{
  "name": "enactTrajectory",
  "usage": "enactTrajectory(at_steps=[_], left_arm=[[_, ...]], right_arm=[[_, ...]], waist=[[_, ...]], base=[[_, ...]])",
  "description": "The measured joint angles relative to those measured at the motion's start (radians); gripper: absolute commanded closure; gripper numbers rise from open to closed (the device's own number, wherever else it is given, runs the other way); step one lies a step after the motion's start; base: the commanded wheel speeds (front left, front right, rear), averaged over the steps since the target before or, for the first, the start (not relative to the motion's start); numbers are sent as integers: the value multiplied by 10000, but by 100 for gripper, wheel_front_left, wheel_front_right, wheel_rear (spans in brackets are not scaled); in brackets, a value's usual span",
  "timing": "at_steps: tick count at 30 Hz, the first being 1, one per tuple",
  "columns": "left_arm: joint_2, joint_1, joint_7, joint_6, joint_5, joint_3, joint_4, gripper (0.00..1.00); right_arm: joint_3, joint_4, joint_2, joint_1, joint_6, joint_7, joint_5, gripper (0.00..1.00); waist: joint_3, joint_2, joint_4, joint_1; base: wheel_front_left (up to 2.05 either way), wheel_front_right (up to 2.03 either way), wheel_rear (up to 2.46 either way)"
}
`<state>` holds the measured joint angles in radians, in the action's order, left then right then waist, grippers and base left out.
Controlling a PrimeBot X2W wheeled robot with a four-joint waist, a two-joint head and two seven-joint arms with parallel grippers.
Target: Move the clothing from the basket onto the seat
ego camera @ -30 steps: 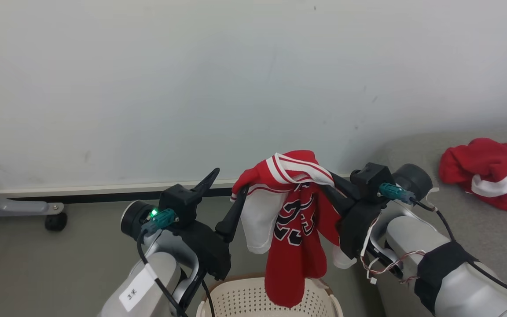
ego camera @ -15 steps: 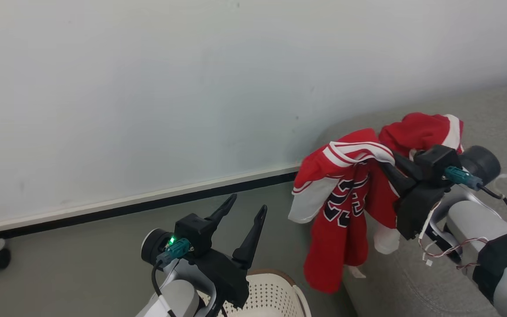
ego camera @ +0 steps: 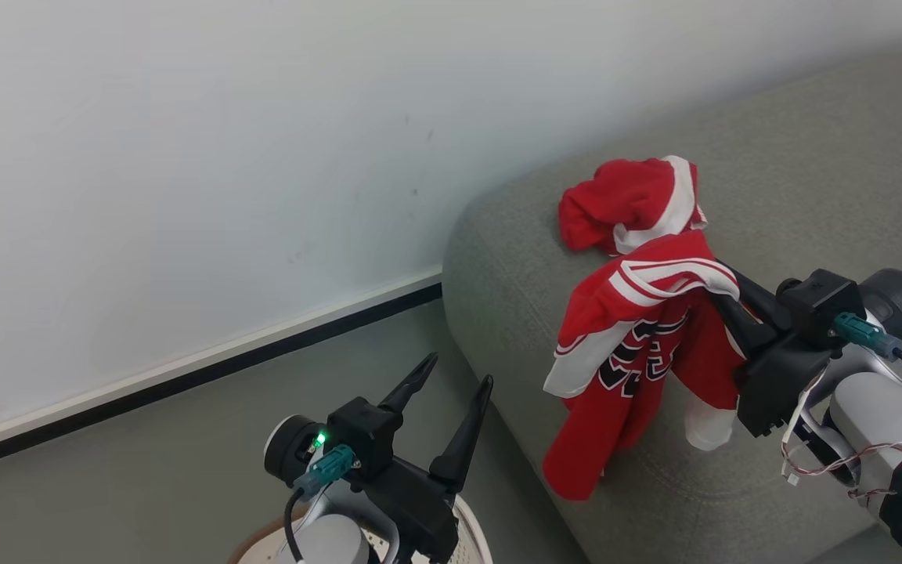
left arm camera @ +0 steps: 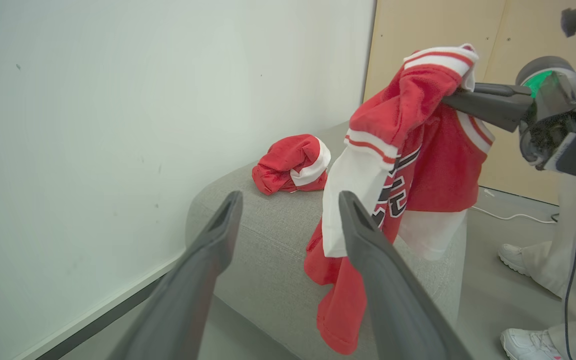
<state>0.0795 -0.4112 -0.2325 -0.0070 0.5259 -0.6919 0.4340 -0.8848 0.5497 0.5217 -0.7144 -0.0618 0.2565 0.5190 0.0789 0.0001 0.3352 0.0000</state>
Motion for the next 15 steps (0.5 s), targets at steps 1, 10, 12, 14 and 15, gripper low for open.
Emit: enactTrajectory(at_steps=[1,10,12,14,15], left_arm=[[35,52,-36,46,-23,0,-44,0],[178,90,-69,249,-535,-155,-537,0],[244,8,-69,261,-640,-219,-640,0],[330,-96,-69,337,-838,-232,-755,0],[407,-161,-69,337,-903,-228,-842,0]], right_arm=[[12,-50,-12,0,0,0,8,100],[451,-58,84,-438,-13,0,211,100],[637,38,109,-853,-19,0,284,100],[865,140,128,-1384,-42,0,368,100],[1028,196,121,-1683,-42,-2,431,100]], waist=[[-44,0,130,0],[-777,0,965,0],[-1024,1,1021,0],[-1287,0,1031,1],[-1423,0,1025,1]], base=[[0,0,0],[0,0,0],[0,0,0],[0,0,0],[0,0,0]])
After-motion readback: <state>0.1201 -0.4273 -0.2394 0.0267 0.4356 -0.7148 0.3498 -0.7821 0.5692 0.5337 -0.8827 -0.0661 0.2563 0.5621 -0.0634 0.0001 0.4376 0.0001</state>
